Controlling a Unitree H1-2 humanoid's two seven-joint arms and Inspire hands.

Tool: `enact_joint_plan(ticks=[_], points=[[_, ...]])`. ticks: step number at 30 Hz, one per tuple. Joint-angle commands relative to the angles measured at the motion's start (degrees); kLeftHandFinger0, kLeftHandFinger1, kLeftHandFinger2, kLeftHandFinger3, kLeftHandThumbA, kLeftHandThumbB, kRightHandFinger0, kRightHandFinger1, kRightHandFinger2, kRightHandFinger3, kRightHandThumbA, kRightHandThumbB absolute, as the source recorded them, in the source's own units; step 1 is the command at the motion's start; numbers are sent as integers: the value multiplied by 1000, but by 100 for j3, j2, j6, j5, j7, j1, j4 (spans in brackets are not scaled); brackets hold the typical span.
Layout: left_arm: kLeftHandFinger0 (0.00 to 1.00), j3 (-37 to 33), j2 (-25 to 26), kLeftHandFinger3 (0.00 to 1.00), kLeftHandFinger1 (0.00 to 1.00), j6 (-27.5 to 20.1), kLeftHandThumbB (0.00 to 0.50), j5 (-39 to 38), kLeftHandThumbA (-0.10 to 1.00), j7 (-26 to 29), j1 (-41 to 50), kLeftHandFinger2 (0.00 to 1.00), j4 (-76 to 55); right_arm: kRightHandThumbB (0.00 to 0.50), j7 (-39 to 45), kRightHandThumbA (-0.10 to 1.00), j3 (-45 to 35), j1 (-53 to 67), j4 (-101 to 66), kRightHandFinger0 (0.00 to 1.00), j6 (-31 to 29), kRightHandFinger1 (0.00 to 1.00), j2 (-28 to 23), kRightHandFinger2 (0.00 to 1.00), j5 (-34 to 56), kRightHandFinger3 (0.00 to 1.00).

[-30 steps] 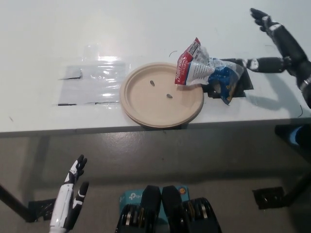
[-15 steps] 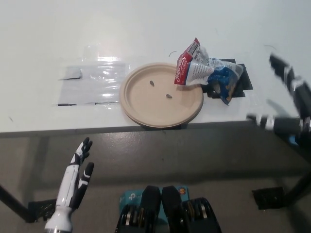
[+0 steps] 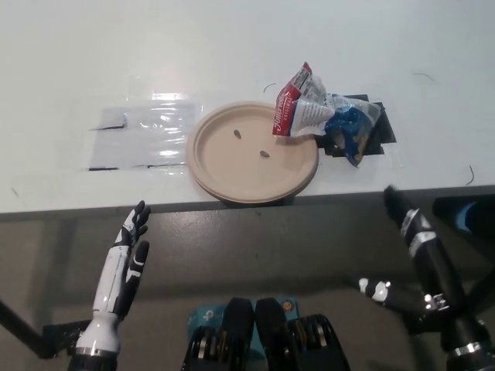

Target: The robot picks up a small bag of sunflower seeds on the right hand side and take it to the empty plate on the left hand side then pours some sunflower seeds on to the plate.

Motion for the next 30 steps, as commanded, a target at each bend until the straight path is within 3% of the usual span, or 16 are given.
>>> enact_joint_plan(ticks=[1,15,24,30], points=[[1000,-108,119,1000,1000,-226,455,-148,1000,-85,60,1000,-194,283,-183,1000,61,-27,391,1000,-974,1000,43,1000,196,1000],[1000,-221,171,1000,1000,-226,459,-113,1000,-57,164,1000,-210,333,-244,1000,146,140,458,1000,-850,1000,77,1000,292,1000],[1000,-210,164,1000,1000,-211,468,-102,1000,-68,291,1000,-281,254,-378,1000,239,223,588,1000,-1177,1000,42,1000,30,1000],[1000,-217,167,1000,1000,-215,455,-18,1000,-32,284,1000,-265,260,-469,1000,280,232,570,1000,-1183,1000,21,1000,-101,1000]])
